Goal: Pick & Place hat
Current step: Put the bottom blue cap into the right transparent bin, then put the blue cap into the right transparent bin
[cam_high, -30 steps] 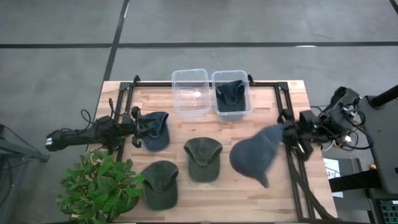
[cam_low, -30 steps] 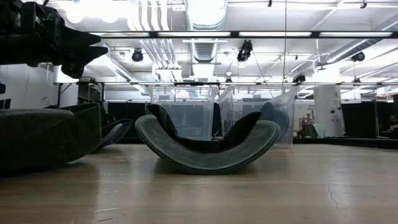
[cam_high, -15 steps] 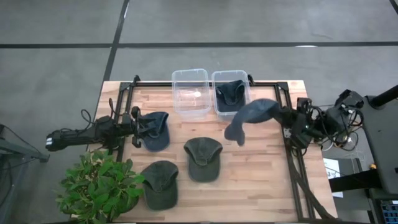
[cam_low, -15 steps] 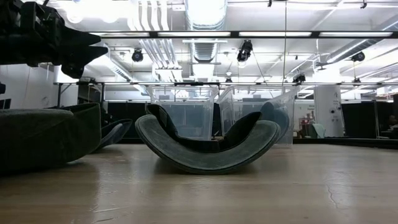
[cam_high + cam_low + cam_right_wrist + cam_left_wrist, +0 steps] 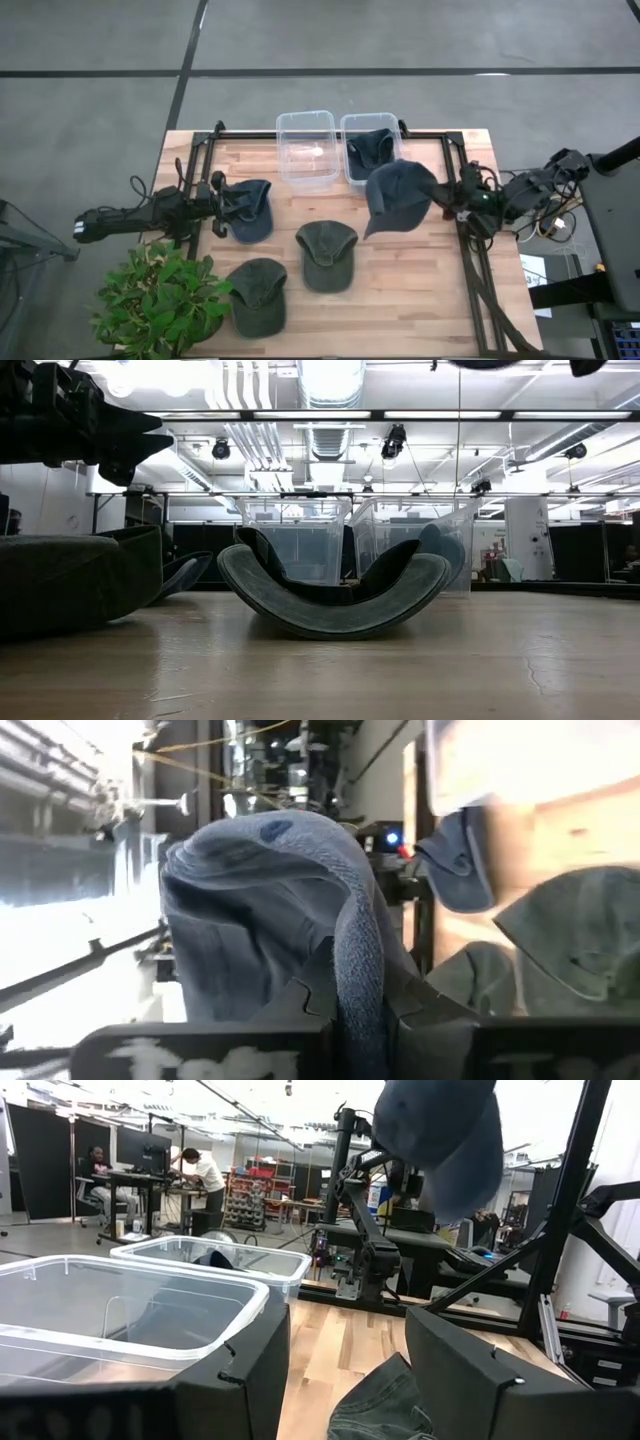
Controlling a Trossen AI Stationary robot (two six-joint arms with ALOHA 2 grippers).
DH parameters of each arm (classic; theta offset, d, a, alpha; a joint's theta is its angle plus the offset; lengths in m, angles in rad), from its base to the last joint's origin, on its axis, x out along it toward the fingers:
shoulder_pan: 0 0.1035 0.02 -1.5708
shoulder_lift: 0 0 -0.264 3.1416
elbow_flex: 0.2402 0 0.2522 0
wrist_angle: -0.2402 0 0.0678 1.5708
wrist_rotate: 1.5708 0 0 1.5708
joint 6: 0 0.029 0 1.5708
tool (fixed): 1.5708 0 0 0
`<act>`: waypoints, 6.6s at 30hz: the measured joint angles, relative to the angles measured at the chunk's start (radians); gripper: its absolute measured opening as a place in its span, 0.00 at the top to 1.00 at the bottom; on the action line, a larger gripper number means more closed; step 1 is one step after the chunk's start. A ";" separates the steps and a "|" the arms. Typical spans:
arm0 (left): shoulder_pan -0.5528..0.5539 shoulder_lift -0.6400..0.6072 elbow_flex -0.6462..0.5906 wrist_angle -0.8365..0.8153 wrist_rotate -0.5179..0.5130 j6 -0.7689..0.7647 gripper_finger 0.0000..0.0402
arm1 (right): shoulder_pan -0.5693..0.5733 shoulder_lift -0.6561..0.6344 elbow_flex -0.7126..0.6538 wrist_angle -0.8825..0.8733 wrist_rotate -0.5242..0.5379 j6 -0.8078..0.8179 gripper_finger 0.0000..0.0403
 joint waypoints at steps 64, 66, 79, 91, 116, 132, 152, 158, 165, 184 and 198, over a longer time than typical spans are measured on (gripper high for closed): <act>0.000 0.000 0.000 -0.001 0.001 -0.020 0.52 | -1.501 0.781 0.401 -0.310 -1.305 -0.682 0.96; 0.000 0.000 0.000 -0.001 0.000 -0.011 0.52 | -1.502 0.770 0.401 -0.308 -1.276 -0.680 0.95; 0.000 0.000 0.000 -0.001 0.001 -0.010 0.52 | -1.472 0.775 0.398 -0.315 -1.249 -0.683 0.90; 0.000 0.000 0.000 -0.001 0.001 -0.010 0.52 | -1.466 0.818 0.395 -0.318 -1.266 -0.716 0.74; 0.000 0.000 0.000 -0.001 0.002 -0.013 0.52 | -1.469 0.798 0.552 -0.448 -1.130 -1.066 0.74; 0.000 0.000 0.000 -0.001 0.002 -0.014 0.52 | -1.424 0.904 0.535 -0.569 -1.019 -1.237 0.90; 0.000 0.000 0.000 -0.001 0.002 -0.061 0.52 | -1.414 0.939 0.647 -0.609 -1.001 -1.340 0.91; 0.000 0.000 0.000 -0.001 0.002 -0.138 0.52 | -1.362 0.739 0.665 -0.631 -1.064 -1.372 0.91; 0.000 0.000 0.000 0.000 0.002 -0.156 0.52 | -1.224 0.437 0.555 -0.567 -1.069 -1.359 0.91; 0.001 0.226 0.347 -0.246 -0.089 -0.253 0.52 | -0.959 -0.117 -0.063 0.086 -1.032 -1.251 0.91; 0.001 0.631 0.910 -1.047 -0.243 -0.586 0.52 | -0.960 -0.261 -0.245 0.118 -1.002 -1.302 0.91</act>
